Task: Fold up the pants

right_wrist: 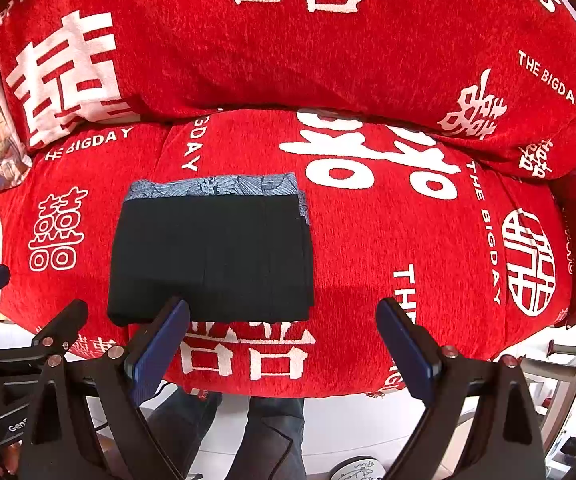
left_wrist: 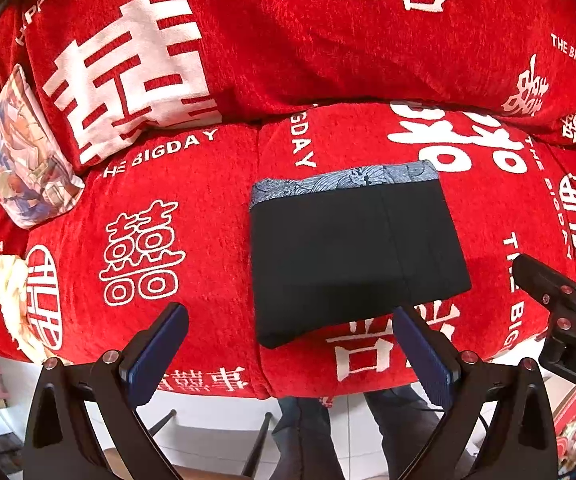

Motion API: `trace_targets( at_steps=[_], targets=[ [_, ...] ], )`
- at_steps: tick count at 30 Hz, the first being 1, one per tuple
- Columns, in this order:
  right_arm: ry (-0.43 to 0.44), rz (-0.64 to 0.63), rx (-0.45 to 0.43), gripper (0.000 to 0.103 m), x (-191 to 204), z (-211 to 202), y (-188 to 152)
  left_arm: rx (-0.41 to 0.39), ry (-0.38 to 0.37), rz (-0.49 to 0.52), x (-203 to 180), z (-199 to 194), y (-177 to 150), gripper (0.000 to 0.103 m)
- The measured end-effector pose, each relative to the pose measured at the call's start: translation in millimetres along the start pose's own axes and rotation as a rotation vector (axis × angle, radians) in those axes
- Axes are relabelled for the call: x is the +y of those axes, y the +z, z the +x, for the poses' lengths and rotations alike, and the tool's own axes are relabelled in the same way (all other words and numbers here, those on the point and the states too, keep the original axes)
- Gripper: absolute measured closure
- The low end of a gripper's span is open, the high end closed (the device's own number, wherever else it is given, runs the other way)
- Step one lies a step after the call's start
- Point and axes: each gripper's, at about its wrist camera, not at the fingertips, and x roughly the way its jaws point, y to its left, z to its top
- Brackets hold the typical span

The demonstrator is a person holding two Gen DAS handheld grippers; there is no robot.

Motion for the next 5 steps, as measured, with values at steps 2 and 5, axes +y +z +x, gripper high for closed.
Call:
trace_targets(
  at_steps=[2, 5],
  targets=[
    [-0.001, 0.003, 0.000, 0.007, -0.9, 0.4, -3.2, -0.006, -0.003, 0.005, -0.1, -1.5, -0.5, 0.001],
    [0.001, 0.002, 0.000, 0.007, -1.3, 0.8, -3.4, -0.008, -0.006, 0.007, -0.5, -2.7, -0.7, 0.001]
  ],
)
